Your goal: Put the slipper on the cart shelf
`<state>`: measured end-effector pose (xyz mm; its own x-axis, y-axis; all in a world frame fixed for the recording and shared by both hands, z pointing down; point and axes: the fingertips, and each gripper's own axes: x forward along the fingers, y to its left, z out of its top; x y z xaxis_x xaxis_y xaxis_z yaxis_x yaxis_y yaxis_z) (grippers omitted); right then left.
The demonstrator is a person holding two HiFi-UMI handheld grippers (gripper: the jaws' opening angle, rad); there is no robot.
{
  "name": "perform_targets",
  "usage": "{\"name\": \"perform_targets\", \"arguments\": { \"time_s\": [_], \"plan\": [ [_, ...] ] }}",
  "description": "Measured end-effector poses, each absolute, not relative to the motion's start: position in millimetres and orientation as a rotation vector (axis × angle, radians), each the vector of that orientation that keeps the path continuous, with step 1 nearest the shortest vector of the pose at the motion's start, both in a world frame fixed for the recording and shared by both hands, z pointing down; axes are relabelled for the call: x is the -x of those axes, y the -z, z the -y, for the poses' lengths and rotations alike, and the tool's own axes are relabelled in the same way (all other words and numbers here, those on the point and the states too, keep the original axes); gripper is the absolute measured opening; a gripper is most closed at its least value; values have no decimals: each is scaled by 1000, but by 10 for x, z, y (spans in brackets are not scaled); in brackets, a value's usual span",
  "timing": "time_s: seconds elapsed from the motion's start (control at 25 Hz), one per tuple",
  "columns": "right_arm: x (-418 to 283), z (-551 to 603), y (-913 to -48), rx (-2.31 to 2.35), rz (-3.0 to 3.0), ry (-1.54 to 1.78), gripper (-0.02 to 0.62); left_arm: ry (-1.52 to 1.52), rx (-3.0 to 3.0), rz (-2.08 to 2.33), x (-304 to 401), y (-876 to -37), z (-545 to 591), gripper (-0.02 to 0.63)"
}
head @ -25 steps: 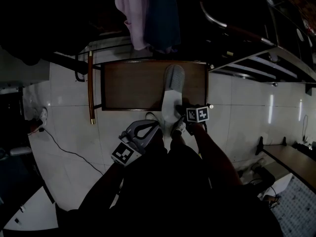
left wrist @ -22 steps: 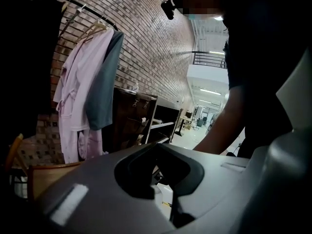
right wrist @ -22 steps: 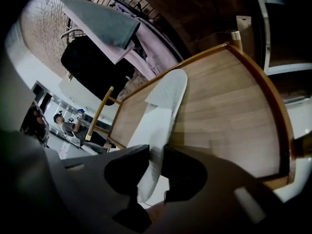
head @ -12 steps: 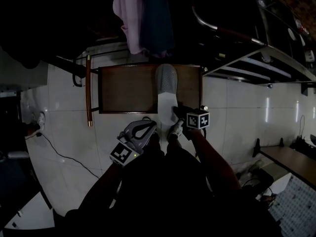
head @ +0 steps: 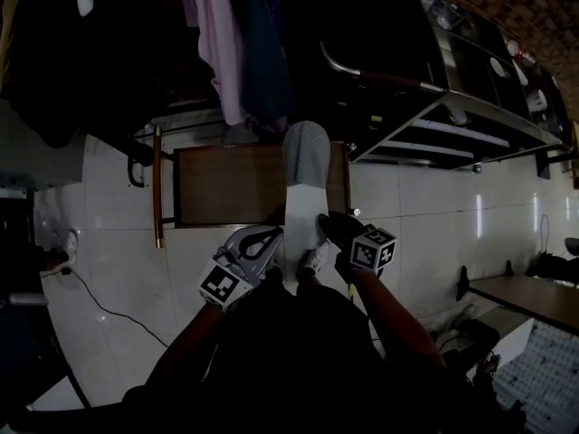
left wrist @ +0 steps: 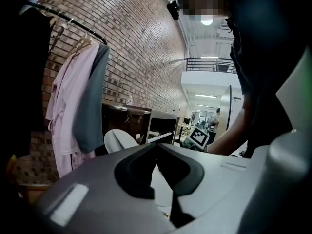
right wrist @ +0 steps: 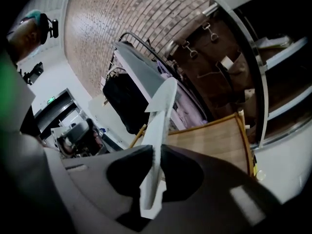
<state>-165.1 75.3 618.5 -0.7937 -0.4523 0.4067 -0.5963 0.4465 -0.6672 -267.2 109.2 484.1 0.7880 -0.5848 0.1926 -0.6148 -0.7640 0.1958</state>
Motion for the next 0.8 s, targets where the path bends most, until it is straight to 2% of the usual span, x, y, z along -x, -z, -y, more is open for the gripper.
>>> {"name": "perform_targets", "arguments": {
  "time_s": [0.28,0.8],
  "plan": [
    [1552,-703,-5266,-936,2729,-1118,52,-153,-2765,969,2596,-4591,-1071,3],
    [1359,-615,-3942,-1019,3034,-566,52,-68,-2833,986,2462,-4035,-971,2]
  ]
}}
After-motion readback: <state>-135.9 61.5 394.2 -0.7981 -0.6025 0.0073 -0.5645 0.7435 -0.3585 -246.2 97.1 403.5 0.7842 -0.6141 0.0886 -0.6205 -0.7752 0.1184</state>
